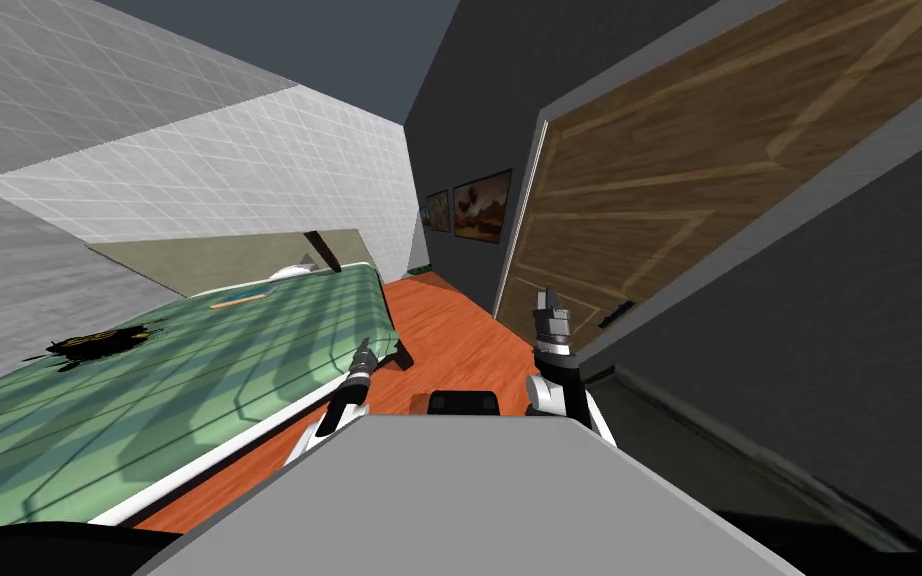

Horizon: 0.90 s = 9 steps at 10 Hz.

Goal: Push the door open

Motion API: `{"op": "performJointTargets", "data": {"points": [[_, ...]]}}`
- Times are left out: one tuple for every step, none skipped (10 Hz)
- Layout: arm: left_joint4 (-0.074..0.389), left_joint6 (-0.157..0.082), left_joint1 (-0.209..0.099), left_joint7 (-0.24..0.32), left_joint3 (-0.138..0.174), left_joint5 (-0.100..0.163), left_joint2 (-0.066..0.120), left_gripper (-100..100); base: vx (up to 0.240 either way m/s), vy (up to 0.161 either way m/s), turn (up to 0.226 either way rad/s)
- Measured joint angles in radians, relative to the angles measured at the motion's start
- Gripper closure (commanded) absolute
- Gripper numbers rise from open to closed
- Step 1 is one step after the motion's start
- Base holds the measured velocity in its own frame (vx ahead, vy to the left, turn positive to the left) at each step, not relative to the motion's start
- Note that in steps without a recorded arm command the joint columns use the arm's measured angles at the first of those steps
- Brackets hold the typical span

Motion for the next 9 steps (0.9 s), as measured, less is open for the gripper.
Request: {"op": "performJointTargets", "data": {"points": [[0.01, 0.022, 0.003, 0.008, 0.007, -0.006, 0.0, -100, 0.158, 0.026, 0.205], [0.022, 0.042, 0.002, 0.013, 0.013, -0.011, -0.001, -100, 0.161, 0.01, 0.265], [0.048, 0.058, -0.004, 0.015, 0.021, -0.022, -0.009, -100, 0.212, -0.018, 0.302], [0.058, 0.08, 0.007, 0.024, 0.028, -0.027, -0.007, -100, 0.18, 0.002, 0.23], [0.084, 0.092, 0.006, 0.034, 0.037, -0.028, 0.0, -100, 0.162, 0.001, 0.201], [0.102, 0.113, 0.002, 0.043, 0.046, -0.033, 0.004, -100, 0.14, -0.02, 0.148], [0.115, 0.133, 0.0, 0.048, 0.053, -0.039, 0.003, -100, 0.16, -0.002, 0.252], [0.135, 0.154, -0.004, 0.054, 0.062, -0.047, 0.0, -100, 0.151, -0.001, 0.244], [0.147, 0.176, -0.005, 0.061, 0.069, -0.052, 0.002, -100, 0.121, -0.027, 0.18]]}}
